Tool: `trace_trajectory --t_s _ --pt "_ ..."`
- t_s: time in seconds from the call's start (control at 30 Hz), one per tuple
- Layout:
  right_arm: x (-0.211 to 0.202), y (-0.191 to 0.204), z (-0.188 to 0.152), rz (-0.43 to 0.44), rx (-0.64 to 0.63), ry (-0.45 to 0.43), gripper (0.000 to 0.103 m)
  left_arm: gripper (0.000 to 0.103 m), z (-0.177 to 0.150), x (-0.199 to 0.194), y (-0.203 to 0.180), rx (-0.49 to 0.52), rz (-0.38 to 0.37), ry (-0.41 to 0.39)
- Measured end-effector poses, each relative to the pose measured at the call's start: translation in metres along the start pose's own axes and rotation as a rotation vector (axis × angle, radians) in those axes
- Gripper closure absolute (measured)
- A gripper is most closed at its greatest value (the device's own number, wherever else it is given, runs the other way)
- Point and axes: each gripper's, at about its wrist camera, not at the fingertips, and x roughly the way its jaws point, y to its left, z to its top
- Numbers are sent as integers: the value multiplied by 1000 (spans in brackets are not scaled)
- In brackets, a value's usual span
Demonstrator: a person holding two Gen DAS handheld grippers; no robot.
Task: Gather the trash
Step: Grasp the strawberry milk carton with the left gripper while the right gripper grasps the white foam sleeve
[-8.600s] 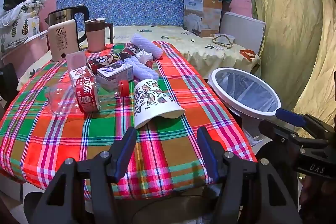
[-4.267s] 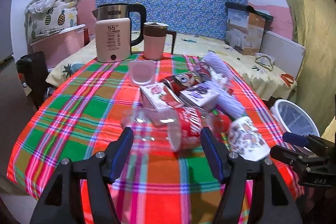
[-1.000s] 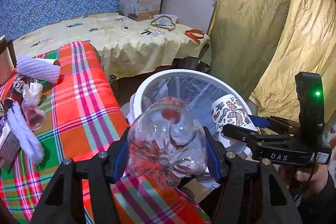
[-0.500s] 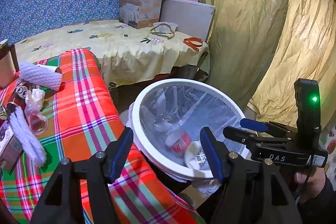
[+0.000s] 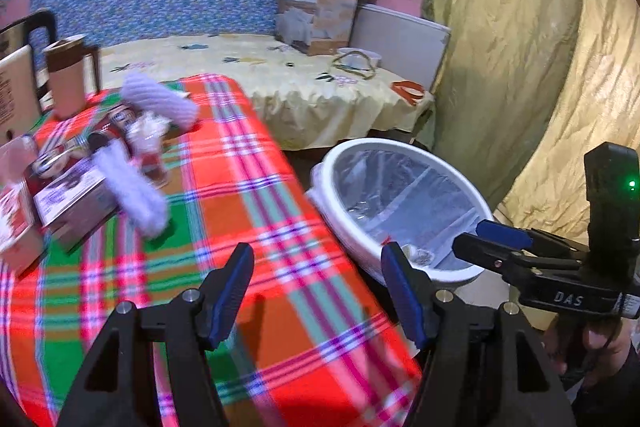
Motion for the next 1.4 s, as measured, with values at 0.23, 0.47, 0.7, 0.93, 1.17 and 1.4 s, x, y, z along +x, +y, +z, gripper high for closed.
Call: trace_trajectory --t_s 0.23,0.47,0.7,0.93,1.17,1.4 --pt "3 25 -4 64 -48 16 32 35 -13 -17 27 -56 70 -12" --pt "13 45 -5 111 -87 45 40 37 -22 -30 54 -94 136 -30" --pt "22 69 1 153 -130 58 42 37 -22 -43 86 -147 232 -53" --pt "38 94 12 180 -181 71 42 36 -18 -58 132 -226 374 -79" --pt "54 119 22 199 -234 82 42 34 -10 -58 171 -297 476 -92" --pt "78 139 32 215 -269 105 42 33 -2 -37 192 -330 499 -65"
